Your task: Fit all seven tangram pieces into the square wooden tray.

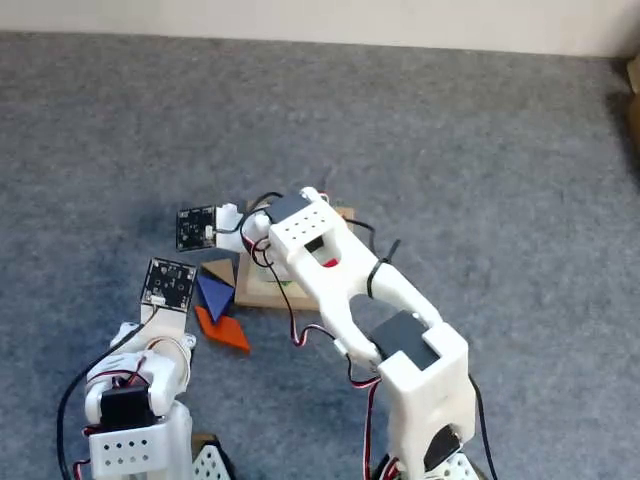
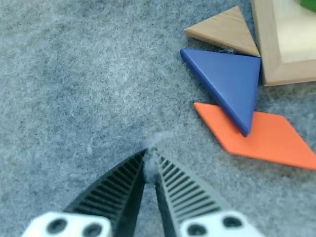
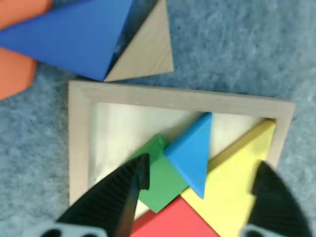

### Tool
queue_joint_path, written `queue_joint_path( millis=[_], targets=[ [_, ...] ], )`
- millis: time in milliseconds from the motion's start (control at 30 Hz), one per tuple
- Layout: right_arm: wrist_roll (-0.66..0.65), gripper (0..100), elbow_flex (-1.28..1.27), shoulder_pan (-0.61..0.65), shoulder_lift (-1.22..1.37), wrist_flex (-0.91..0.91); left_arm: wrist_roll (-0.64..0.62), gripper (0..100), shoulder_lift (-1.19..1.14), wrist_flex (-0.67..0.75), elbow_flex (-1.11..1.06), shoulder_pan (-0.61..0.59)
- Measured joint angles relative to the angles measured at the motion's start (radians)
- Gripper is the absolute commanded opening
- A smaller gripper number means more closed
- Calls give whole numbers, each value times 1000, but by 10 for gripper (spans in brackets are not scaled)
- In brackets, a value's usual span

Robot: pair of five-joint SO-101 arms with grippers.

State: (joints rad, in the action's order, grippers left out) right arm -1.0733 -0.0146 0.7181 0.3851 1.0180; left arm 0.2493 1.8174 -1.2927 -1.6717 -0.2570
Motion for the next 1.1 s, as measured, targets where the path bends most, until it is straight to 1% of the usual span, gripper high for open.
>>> queue_joint_path(
  millis=[133,300,433,567,600,700,767,933,1033,1100],
  targets=[
    [0,284,0,0,-17,0,0,7,0,2,0,0],
    [6,149,-2,-20,-172,78,0,8,0,3,0,0],
    [164,74,-2,-64,-327,160,0,8,0,3,0,0],
    [364,56,-3,-149,-468,229,6,8,0,3,18,-6],
    [413,56,-15,-172,-502,241,26,8,0,3,26,-6],
    [551,56,-92,-236,-600,252,137,8,0,3,55,-9],
    [626,56,-178,-265,-663,252,167,8,0,3,89,-9],
    [732,56,-394,-333,-835,252,190,8,2,3,199,-9],
    [804,56,-549,-370,-942,172,210,8,0,3,262,-9],
    [845,56,-667,-402,-1010,77,222,8,-34,3,310,-9]
  ],
)
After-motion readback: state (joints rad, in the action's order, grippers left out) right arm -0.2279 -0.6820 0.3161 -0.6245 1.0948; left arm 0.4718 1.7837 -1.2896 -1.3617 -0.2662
